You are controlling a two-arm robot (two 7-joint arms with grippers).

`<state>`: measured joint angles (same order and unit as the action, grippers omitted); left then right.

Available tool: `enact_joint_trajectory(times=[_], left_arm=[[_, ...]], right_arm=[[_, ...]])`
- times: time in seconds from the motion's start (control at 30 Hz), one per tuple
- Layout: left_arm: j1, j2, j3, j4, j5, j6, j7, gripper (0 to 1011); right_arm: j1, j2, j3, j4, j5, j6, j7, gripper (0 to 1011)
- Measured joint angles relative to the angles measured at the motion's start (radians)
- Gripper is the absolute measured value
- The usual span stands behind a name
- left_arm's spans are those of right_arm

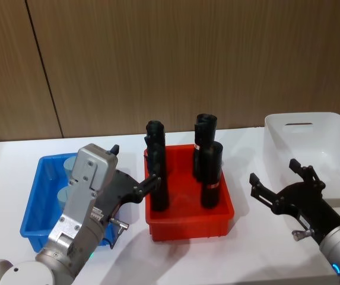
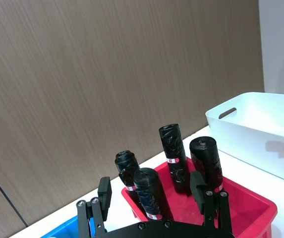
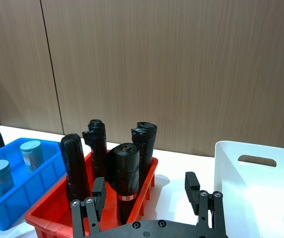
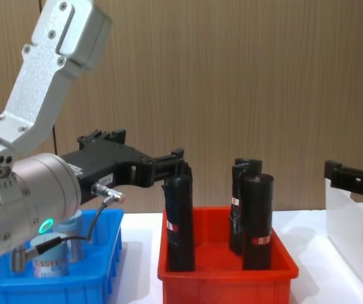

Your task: Pick the cotton swabs from the blue box and place them into the white box.

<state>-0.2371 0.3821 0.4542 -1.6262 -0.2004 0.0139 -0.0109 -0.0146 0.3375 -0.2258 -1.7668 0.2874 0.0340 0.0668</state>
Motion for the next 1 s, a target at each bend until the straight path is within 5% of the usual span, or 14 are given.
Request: enact_joint_trajectory(times=[1.0], left_arm=[[0.000, 0.000, 0.000, 0.000, 0.000, 0.000, 0.000, 1004]], right_arm=[[0.000, 0.000, 0.000, 0.000, 0.000, 0.000, 0.000, 1002]])
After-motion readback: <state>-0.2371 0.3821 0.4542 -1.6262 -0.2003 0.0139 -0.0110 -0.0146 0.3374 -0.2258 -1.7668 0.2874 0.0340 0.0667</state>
